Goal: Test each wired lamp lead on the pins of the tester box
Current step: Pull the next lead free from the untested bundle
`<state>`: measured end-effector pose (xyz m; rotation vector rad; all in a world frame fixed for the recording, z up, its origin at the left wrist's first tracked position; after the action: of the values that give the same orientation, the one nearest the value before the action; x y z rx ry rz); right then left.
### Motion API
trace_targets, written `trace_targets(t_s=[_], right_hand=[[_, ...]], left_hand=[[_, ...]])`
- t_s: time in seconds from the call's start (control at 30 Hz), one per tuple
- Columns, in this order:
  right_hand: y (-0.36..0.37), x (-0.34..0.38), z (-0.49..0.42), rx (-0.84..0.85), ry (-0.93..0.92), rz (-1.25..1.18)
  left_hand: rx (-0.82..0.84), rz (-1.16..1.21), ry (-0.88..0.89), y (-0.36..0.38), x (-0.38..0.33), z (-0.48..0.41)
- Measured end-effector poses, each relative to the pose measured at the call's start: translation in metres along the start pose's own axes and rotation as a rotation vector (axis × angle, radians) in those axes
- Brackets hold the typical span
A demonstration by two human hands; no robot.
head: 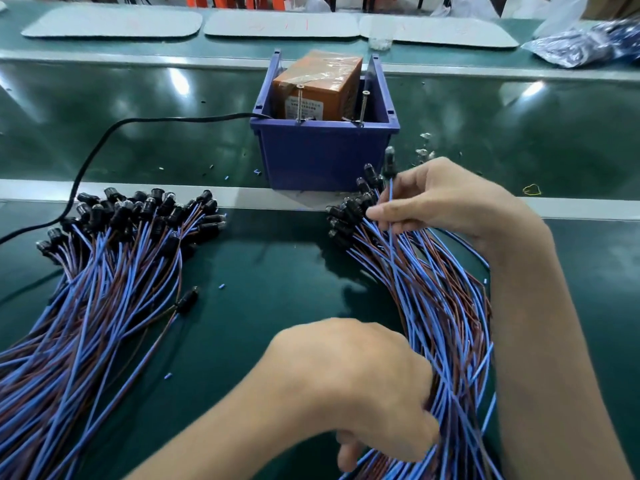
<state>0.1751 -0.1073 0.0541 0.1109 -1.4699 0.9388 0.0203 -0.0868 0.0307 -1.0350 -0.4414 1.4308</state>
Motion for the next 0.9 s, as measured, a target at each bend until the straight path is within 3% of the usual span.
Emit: trace_targets(t_s=[0.13,0.23,0.3,0.43,0.5,0.67,0.9], right_hand=[[0.001,-0.009,-0.003,0.016,0.078,0.304],[-0.001,-0.01,-0.001,-0.012,0.09,0.393],[-0.004,-0.01,0.0,-0.045,0.088,0.506],[-0.005,-0.009,0.001,-0.073,0.073,0.592],[-0.005,-0.007,0.0,-0.094,0.056,0.606],[-0.01,0.001,-0.001,-0.225,-0.003,0.576],[-0.01,0.01,0.0,-0.272,-0.074,0.439]], left_hand=[[0.014,-0.002,-0.01,-0.001,0.007,-0.003],[-0.043,-0.011,-0.082,-0.016,0.031,-0.001],[-0.177,-0.016,-0.246,-0.036,0.073,0.007],[-0.691,0.03,-0.796,-0.07,0.185,0.051],[-0.783,0.078,-0.946,-0.065,0.215,0.064],[-0.79,0.17,-1.004,-0.049,0.23,0.061],[-0.806,0.07,-0.987,-0.05,0.225,0.056]])
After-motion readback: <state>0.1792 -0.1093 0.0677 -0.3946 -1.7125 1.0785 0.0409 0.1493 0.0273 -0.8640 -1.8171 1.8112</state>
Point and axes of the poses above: each hand's wrist, its own z-axis away from the middle knuckle, its own y-axis out of the palm, x = y × z, the point moved 5 cm from there along -z, towards the middle knuckle, and after that the axes turned 7 degrees about -x, right-handed, at the moved point
